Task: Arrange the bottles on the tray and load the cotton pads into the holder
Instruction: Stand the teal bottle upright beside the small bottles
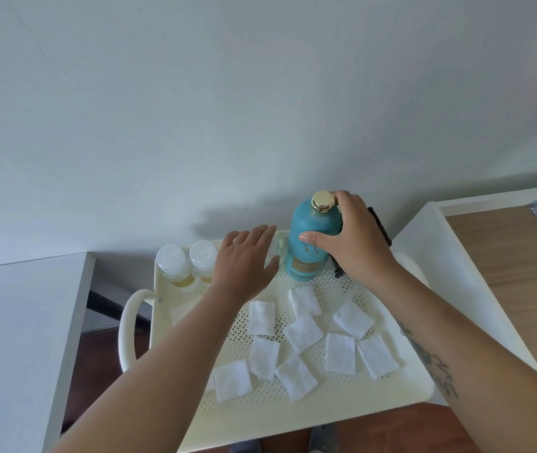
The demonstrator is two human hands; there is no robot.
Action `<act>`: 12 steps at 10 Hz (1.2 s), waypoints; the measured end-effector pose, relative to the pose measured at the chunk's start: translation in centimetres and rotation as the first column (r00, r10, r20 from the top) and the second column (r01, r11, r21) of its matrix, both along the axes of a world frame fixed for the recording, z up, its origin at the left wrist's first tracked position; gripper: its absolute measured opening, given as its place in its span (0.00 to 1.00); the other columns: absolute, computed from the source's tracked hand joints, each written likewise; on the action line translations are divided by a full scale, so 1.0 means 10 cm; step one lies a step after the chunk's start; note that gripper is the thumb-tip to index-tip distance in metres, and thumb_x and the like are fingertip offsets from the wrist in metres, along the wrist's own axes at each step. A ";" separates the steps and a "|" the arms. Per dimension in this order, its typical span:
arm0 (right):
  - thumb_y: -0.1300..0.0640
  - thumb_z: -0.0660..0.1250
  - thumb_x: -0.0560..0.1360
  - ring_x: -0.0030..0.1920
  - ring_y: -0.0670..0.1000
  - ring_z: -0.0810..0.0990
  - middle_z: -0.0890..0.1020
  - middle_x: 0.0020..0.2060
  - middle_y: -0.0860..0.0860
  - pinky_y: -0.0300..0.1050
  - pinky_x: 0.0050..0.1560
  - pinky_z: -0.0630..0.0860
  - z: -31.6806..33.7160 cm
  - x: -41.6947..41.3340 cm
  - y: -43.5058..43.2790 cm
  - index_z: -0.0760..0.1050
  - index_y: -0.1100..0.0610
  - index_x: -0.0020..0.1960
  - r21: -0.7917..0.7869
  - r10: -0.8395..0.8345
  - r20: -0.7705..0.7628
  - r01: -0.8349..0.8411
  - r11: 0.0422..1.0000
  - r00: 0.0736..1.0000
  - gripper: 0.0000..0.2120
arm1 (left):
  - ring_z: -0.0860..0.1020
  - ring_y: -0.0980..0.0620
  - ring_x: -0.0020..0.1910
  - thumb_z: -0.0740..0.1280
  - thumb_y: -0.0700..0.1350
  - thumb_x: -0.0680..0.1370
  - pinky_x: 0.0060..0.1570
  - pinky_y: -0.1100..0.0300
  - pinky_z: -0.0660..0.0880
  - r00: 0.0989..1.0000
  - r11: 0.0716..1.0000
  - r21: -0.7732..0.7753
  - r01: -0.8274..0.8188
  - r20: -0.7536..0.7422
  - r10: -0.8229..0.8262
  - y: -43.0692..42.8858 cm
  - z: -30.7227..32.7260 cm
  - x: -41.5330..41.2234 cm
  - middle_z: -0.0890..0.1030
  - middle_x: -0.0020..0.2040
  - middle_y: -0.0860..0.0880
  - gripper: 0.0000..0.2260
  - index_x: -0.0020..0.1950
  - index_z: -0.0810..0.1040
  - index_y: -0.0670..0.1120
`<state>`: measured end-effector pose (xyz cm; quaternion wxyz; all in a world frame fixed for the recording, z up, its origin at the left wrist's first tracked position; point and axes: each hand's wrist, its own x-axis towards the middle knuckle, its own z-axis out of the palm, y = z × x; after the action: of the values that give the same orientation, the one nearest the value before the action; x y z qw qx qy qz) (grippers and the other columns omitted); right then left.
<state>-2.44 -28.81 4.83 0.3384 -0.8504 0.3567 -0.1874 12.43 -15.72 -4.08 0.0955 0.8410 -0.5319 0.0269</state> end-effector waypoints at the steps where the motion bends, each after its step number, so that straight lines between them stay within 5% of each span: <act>1: 0.50 0.77 0.67 0.49 0.44 0.69 0.70 0.54 0.46 0.16 0.42 0.62 -0.01 -0.02 -0.04 0.70 0.50 0.61 0.033 0.041 0.010 -0.042 0.999 0.999 0.27 | 0.77 0.48 0.61 0.61 0.56 0.77 0.64 0.52 0.67 1.000 1.000 -0.001 -0.005 0.002 0.005 0.00 0.00 -0.01 0.75 0.68 0.51 0.26 0.72 0.68 0.48; 2: 0.49 0.77 0.67 0.53 0.44 0.71 0.71 0.56 0.46 0.24 0.47 0.66 -0.03 -0.02 -0.12 0.70 0.48 0.62 0.073 0.122 0.013 -0.122 0.990 0.992 0.27 | 0.77 0.48 0.61 0.62 0.56 0.76 0.64 0.51 0.67 1.000 1.000 -0.006 -0.008 0.001 0.008 -0.01 0.00 -0.02 0.76 0.68 0.51 0.25 0.72 0.68 0.48; 3: 0.49 0.76 0.68 0.58 0.45 0.72 0.71 0.58 0.43 0.44 0.58 0.74 -0.07 0.00 -0.15 0.69 0.47 0.62 0.115 0.180 0.032 -0.182 0.976 0.983 0.27 | 0.77 0.48 0.61 0.62 0.56 0.76 0.64 0.51 0.67 1.000 1.000 -0.007 -0.010 0.000 0.010 -0.01 0.00 -0.02 0.76 0.68 0.51 0.25 0.72 0.68 0.48; 4: 0.49 0.76 0.68 0.59 0.46 0.73 0.70 0.58 0.40 0.54 0.59 0.76 -0.09 0.01 -0.15 0.68 0.42 0.61 0.149 0.191 0.049 -0.196 0.969 0.980 0.26 | 0.76 0.48 0.62 0.61 0.56 0.77 0.65 0.51 0.67 1.000 1.000 0.008 -0.008 -0.003 0.008 -0.02 0.00 -0.01 0.75 0.69 0.52 0.26 0.72 0.67 0.48; 10: 0.52 0.73 0.72 0.63 0.46 0.72 0.73 0.64 0.44 0.52 0.63 0.74 -0.13 -0.02 0.03 0.65 0.46 0.69 0.182 0.119 0.147 -0.145 0.973 0.982 0.29 | 0.72 0.48 0.67 0.61 0.56 0.78 0.70 0.51 0.63 0.999 0.998 0.054 0.022 -0.026 -0.021 -0.02 0.05 -0.01 0.71 0.72 0.50 0.27 0.75 0.63 0.48; 12: 0.54 0.71 0.74 0.73 0.47 0.64 0.65 0.74 0.46 0.54 0.70 0.68 -0.22 -0.05 0.08 0.56 0.47 0.76 0.197 0.114 0.136 -0.140 0.970 0.984 0.36 | 0.70 0.49 0.70 0.61 0.56 0.78 0.71 0.51 0.62 0.999 0.998 0.053 0.031 -0.023 -0.030 0.00 0.06 -0.02 0.70 0.73 0.50 0.28 0.76 0.62 0.48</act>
<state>-2.97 -27.99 2.63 0.4572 -0.8187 0.2972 -0.1797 12.20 -15.70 -3.44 0.0791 0.8352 -0.5442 0.0019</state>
